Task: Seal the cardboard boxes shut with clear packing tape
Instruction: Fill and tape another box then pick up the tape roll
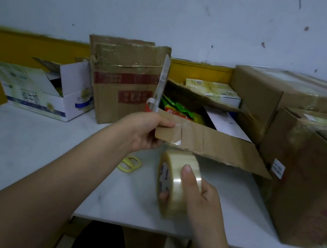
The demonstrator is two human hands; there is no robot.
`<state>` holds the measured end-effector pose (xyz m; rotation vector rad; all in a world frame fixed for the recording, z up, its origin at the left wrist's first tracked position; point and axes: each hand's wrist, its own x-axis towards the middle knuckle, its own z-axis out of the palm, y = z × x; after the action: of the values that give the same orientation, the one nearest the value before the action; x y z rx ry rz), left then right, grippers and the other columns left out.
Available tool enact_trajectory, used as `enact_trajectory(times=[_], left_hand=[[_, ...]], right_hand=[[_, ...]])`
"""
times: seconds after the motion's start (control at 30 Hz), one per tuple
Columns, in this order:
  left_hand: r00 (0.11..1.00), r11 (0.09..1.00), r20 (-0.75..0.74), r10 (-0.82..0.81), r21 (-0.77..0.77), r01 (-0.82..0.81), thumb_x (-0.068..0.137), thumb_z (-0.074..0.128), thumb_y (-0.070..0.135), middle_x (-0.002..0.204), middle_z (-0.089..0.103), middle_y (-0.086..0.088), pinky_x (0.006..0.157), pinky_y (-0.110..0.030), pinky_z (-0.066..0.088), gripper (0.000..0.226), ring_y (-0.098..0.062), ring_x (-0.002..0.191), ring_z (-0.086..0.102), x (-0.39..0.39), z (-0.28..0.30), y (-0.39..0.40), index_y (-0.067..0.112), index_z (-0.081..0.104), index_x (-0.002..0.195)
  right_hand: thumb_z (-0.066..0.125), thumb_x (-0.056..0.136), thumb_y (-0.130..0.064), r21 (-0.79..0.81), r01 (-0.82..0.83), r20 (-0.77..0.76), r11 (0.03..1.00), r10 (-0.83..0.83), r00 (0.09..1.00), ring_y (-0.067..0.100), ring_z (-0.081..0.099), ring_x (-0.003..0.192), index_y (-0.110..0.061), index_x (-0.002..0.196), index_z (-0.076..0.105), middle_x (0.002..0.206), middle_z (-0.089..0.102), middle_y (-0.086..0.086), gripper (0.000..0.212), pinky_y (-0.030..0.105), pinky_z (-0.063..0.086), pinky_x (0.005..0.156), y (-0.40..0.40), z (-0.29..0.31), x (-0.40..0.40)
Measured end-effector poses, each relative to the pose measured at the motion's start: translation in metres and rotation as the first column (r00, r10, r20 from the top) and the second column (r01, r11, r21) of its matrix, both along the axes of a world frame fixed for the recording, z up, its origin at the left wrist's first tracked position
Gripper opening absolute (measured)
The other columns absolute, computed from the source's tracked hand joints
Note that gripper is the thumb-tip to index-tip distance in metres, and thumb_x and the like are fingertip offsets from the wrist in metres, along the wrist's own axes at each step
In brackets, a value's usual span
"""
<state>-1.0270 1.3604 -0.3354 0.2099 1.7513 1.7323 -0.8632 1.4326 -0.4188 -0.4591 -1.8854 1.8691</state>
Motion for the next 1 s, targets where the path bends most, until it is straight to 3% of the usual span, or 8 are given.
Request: enact_trajectory(times=[0.07,0.2,0.33,0.47,0.6,0.73,0.83,1.0], left_hand=[[0.992,0.999,0.121,-0.028,0.035,0.024,0.097,0.063,0.011,0.078,0.065,-0.007,0.037,-0.012,0.044,0.005,-0.009,0.05,0.062,0.0,-0.001,-0.001,0.006,0.063,0.099],[0.979,0.994,0.201,-0.022,0.107,0.0,0.098,0.062,0.011,0.083,0.067,-0.013,0.042,-0.017,0.049,0.022,-0.014,0.047,0.064,0.002,-0.011,-0.005,0.009,0.058,0.119],[0.989,0.994,0.097,-0.108,0.023,0.107,0.096,0.062,0.021,0.092,0.069,-0.009,0.061,-0.021,0.044,0.018,-0.015,0.066,0.063,0.002,-0.013,-0.022,0.011,0.061,0.112],[0.97,0.964,0.194,-0.149,0.246,0.099,0.073,0.055,-0.005,0.104,0.07,-0.025,0.084,-0.026,0.059,0.014,-0.027,0.095,0.07,-0.001,-0.001,-0.045,-0.005,0.069,0.073],[0.96,0.929,0.229,-0.16,0.363,0.069,0.073,0.048,-0.019,0.113,0.07,-0.023,0.075,-0.021,0.061,0.049,-0.021,0.092,0.074,-0.003,-0.012,-0.046,-0.011,0.061,0.12],[0.988,0.99,-0.141,-0.069,0.114,0.086,0.09,0.063,-0.003,0.099,0.075,0.002,0.075,-0.023,0.046,0.025,-0.009,0.093,0.064,0.0,-0.031,-0.035,0.016,0.077,0.098],[0.929,0.995,-0.364,0.068,0.096,-0.036,0.087,0.073,0.002,0.088,0.077,0.012,0.069,-0.022,0.04,0.026,-0.003,0.086,0.063,0.002,-0.038,-0.031,0.024,0.08,0.075],[0.623,0.974,-0.751,0.221,0.196,-0.11,0.086,0.076,0.004,0.088,0.071,0.005,0.065,-0.009,0.044,0.024,0.001,0.073,0.06,0.008,-0.045,-0.026,0.028,0.076,0.08]], right_hand=[[0.053,0.093,-0.045,0.014,0.006,-0.025,1.0,-0.006,1.0,0.019,0.073,0.066,-0.001,0.09,0.071,0.069,0.074,0.009,0.047,0.025,0.055,0.058,0.002,0.002,-0.001],[0.055,0.084,-0.05,0.06,0.01,-0.055,0.998,-0.007,0.998,0.016,0.072,0.065,-0.009,0.09,0.071,0.07,0.074,0.008,0.045,0.024,0.054,0.057,0.007,0.005,-0.005],[0.056,0.081,-0.051,0.058,-0.017,-0.04,0.998,0.019,0.999,0.017,0.071,0.064,-0.008,0.092,0.071,0.072,0.074,0.008,0.047,0.025,0.054,0.057,0.009,0.001,-0.006],[0.055,0.083,-0.052,0.064,-0.007,-0.046,0.998,0.01,0.999,0.019,0.072,0.069,-0.008,0.092,0.072,0.073,0.075,0.008,0.048,0.031,0.057,0.065,0.01,0.003,-0.009],[0.054,0.079,-0.056,-0.025,-0.011,-0.087,1.0,0.009,0.996,0.021,0.073,0.069,-0.006,0.092,0.072,0.075,0.075,0.012,0.054,0.036,0.058,0.069,0.008,0.014,-0.013],[0.054,0.079,-0.054,-0.101,-0.031,-0.121,0.994,0.019,0.992,0.016,0.071,0.064,-0.002,0.093,0.073,0.073,0.074,0.015,0.057,0.022,0.055,0.06,0.007,0.025,-0.012],[0.054,0.081,-0.054,-0.104,-0.034,-0.114,0.994,0.023,0.993,0.017,0.071,0.066,-0.001,0.097,0.072,0.075,0.074,0.015,0.058,0.018,0.054,0.059,0.008,0.029,-0.01],[0.052,0.09,-0.048,-0.137,-0.062,-0.127,0.989,0.045,0.991,0.011,0.071,0.066,-0.008,0.101,0.071,0.083,0.075,0.011,0.045,0.014,0.051,0.054,0.01,0.035,-0.007]])
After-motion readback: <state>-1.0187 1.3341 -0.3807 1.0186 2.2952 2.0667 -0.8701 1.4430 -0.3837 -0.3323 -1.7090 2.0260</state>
